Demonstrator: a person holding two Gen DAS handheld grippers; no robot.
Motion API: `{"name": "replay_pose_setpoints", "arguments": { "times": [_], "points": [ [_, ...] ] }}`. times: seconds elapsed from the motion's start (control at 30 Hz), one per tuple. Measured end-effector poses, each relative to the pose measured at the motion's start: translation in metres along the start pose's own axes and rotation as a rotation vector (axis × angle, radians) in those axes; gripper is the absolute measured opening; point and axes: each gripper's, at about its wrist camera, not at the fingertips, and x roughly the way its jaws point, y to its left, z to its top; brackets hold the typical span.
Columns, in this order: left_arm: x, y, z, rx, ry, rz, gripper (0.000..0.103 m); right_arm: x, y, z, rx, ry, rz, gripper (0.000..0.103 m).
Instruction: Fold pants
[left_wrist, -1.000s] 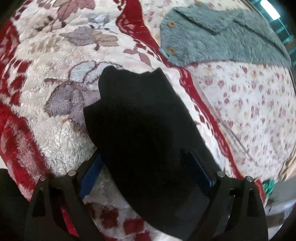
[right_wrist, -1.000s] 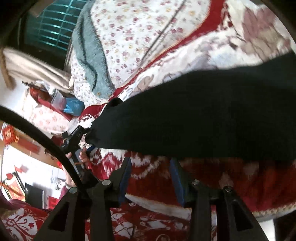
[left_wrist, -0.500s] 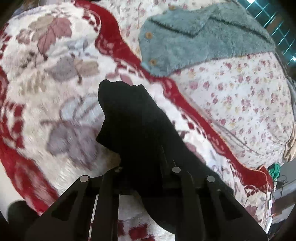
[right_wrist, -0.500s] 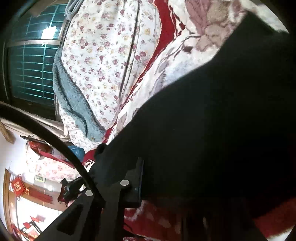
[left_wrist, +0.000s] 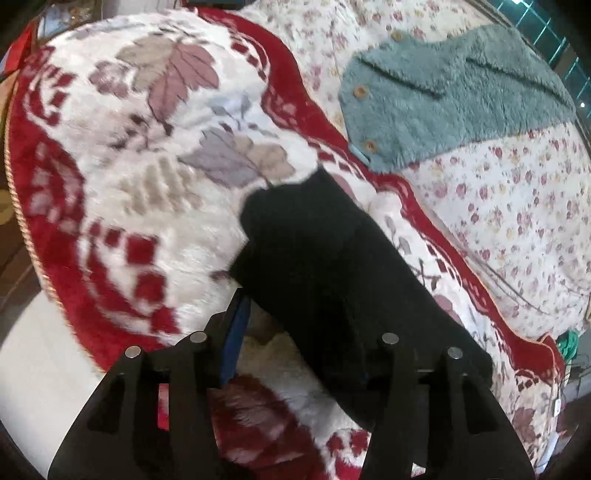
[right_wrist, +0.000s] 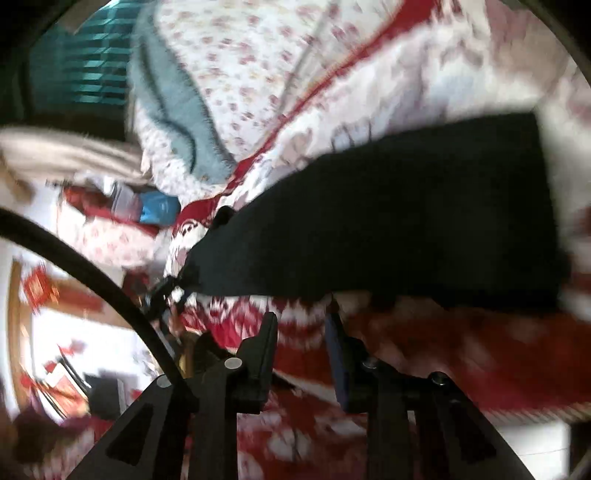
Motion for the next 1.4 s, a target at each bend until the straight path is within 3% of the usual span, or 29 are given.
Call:
{"name": "replay_pose_setpoints", "arguments": {
  "times": [0.07,0.2,0.33,0.4,0.47,0.67,0.9,1.0,1.1,1.17,1.2,1.27,1.33,1.4],
  "points": [
    [-0.018,-0.005,0.002,0.016,-0.059,0.044,0.048,-0.033,0.008,0.006,-0.054,-0.076,-0.065,0.026],
    [-0.048,-0.029,0.001,0.088,-0.114,0.007,0.048,-0.061,-0.009,0.032,-0.052,-0.233,-0.2,0.032],
    [-0.06,-0.063,-0.011,0.171,-0.094,-0.065,0.048,-0.037,-0.039,0.055,-0.029,-0.178,-0.218,0.032],
    [-0.057,-0.078,-0.018,0.194,-0.068,-0.096,0.048,-0.022,-0.049,0.056,-0.012,-0.131,-0.272,0.032],
    [-0.049,-0.093,-0.024,0.212,-0.026,-0.124,0.048,-0.01,-0.042,0.046,-0.009,-0.1,-0.253,0.032],
    [-0.025,-0.141,-0.06,0.318,0.059,-0.169,0.048,0.003,-0.001,0.007,-0.231,-0.005,-0.218,0.032],
    [-0.019,-0.203,-0.112,0.497,0.125,-0.248,0.048,-0.025,-0.031,0.033,-0.117,-0.167,-0.245,0.032],
    [-0.015,-0.222,-0.13,0.551,0.169,-0.279,0.048,-0.014,-0.033,0.049,-0.174,-0.158,-0.335,0.032],
    [-0.005,-0.236,-0.147,0.563,0.251,-0.31,0.048,0.012,-0.049,0.056,-0.158,-0.046,-0.419,0.033],
    [-0.002,-0.24,-0.154,0.568,0.267,-0.308,0.048,0.006,-0.05,0.052,-0.161,-0.083,-0.391,0.034],
    [-0.001,-0.241,-0.157,0.573,0.267,-0.3,0.048,0.004,-0.048,0.049,-0.176,-0.081,-0.363,0.031],
    [0.002,-0.242,-0.158,0.574,0.28,-0.293,0.048,0.003,-0.039,0.042,-0.239,-0.064,-0.335,0.011],
    [0.004,-0.244,-0.157,0.558,0.293,-0.303,0.048,0.004,-0.018,0.033,-0.377,-0.066,-0.429,0.01],
    [0.003,-0.243,-0.155,0.542,0.288,-0.312,0.048,-0.003,0.011,0.025,-0.547,-0.131,-0.583,0.009]
  ]
}}
